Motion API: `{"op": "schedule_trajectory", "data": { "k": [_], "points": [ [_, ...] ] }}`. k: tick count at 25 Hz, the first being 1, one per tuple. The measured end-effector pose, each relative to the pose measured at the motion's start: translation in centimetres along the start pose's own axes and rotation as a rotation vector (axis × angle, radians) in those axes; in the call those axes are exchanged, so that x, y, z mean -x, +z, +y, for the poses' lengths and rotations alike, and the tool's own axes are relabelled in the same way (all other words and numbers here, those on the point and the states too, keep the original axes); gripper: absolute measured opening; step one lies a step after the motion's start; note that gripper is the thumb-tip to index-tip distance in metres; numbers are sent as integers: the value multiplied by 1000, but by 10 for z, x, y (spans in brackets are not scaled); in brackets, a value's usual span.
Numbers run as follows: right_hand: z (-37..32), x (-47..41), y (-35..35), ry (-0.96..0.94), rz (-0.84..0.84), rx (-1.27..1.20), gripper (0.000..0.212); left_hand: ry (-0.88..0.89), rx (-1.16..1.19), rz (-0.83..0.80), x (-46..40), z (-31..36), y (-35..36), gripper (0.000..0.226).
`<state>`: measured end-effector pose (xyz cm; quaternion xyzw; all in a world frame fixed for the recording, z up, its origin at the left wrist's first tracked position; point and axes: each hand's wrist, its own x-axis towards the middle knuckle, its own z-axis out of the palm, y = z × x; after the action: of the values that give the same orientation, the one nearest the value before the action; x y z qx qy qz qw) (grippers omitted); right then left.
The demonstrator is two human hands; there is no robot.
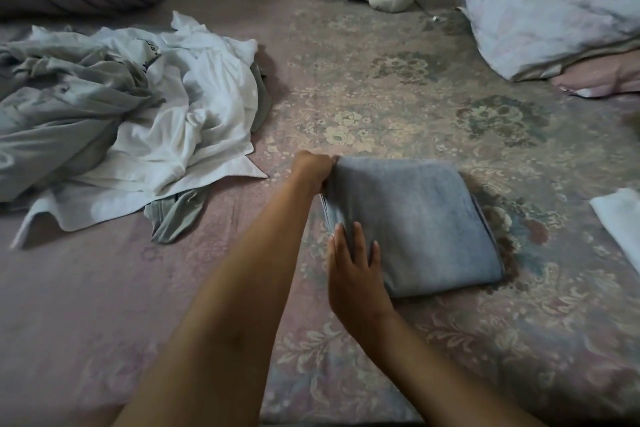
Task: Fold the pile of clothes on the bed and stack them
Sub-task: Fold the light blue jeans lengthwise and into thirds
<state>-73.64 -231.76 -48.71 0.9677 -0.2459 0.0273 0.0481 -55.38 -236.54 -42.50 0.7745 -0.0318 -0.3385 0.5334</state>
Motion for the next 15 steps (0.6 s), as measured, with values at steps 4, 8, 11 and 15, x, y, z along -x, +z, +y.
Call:
{"op": "schedule_trajectory", "data": {
  "k": [4, 8, 11, 15],
  "points": [
    [3, 4, 5, -64, -32, -8, 54, 10, -65, -19, -8, -23, -2, 37],
    [38, 6, -7, -283, 158, -165, 49, 340, -580, 228, 5, -25, 0, 34],
    [108, -17, -18, -67, 136, -157, 64, 901, -790, 365, 36, -32, 22, 49],
    [189, -38, 0, 15, -176, -101, 88, 867, -914, 176, 44, -91, 52, 79]
  ]
}}
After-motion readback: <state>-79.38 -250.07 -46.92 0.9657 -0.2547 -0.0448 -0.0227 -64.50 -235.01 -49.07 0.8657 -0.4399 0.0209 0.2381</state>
